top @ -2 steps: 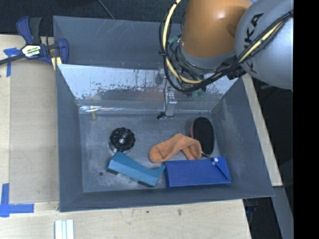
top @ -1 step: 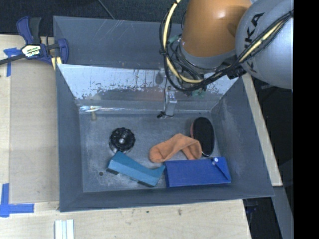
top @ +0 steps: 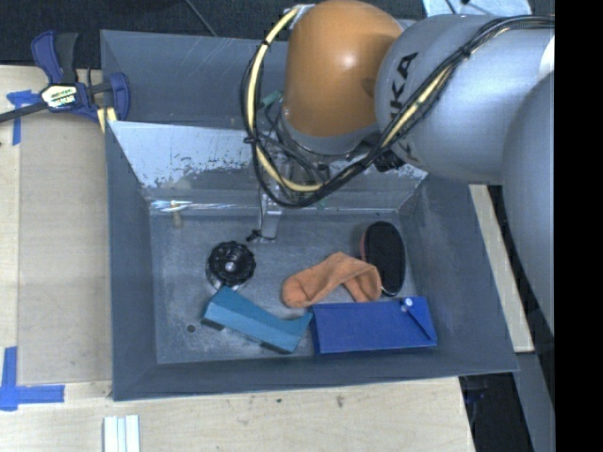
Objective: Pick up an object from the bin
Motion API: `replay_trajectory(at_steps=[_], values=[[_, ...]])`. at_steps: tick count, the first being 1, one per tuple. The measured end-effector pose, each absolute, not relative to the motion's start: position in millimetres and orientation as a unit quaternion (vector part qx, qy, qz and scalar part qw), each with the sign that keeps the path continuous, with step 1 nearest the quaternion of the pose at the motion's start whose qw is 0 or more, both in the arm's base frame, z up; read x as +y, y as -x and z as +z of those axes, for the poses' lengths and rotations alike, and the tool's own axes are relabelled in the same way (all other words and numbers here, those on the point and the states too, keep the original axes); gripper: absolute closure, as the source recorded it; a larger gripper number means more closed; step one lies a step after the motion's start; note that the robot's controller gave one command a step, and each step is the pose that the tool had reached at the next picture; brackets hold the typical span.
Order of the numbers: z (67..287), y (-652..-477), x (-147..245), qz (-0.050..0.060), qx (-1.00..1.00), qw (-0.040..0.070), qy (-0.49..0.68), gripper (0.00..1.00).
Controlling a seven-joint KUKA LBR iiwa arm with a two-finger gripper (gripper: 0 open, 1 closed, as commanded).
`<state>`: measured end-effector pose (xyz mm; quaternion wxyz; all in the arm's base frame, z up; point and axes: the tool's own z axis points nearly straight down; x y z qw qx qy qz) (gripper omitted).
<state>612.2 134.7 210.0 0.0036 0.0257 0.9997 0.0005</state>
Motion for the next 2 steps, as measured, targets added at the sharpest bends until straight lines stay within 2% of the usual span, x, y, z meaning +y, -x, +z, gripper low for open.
replay_trajectory(at_steps=[1,2], values=[[186.4,-611.0,164.3,0.002,1.000,-0.001,-0.022,0.00],[134.4,-612.2,117.5,0.001,0.999,0.003,-0.038,0.00]])
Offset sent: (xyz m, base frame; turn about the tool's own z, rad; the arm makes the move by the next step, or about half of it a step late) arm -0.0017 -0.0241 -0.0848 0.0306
